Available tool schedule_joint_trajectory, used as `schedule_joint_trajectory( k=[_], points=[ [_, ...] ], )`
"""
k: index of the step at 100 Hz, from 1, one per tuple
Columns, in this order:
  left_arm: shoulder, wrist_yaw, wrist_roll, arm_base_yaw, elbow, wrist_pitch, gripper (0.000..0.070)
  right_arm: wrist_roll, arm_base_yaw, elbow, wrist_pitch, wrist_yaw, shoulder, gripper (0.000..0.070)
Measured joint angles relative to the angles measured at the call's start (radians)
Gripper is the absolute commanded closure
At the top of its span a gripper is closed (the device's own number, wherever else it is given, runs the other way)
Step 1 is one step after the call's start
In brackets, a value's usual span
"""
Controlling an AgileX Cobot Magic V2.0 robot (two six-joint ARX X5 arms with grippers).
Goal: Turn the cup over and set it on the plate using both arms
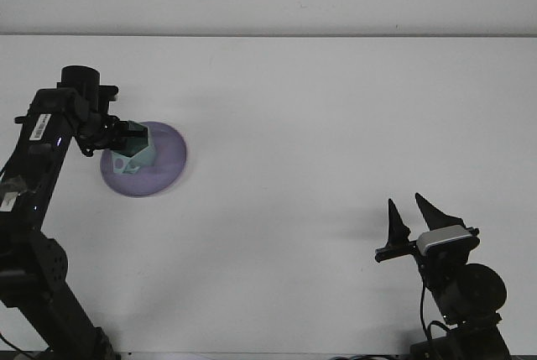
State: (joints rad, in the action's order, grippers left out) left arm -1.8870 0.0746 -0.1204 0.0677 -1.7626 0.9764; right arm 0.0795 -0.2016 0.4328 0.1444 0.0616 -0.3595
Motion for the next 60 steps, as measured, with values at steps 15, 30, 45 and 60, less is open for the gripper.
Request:
schedule_joint_trajectory(
  k=[15, 30, 45, 60],
  points=[
    [-0.075, 0.000, -0.005, 0.001, 0.000, -0.019, 0.0688, 0.000, 0.000, 0.000, 0.005, 0.000, 0.000, 0.0352],
    [-0.076, 0.000, -0.010, 0.001, 0.000, -0.017, 0.0513, 0.000, 0.000, 0.000, 0.007, 0.000, 0.000, 0.0352],
    [-0.076, 0.000, -0.010, 0.001, -0.018, 0.011, 0.0096, 0.000, 0.000, 0.000, 0.008, 0.000, 0.000, 0.0352],
    [-0.077, 0.003, 0.006, 0.001, -0.153, 0.090, 0.0098, 0.000, 0.000, 0.000, 0.011, 0.000, 0.000, 0.0352]
  ],
)
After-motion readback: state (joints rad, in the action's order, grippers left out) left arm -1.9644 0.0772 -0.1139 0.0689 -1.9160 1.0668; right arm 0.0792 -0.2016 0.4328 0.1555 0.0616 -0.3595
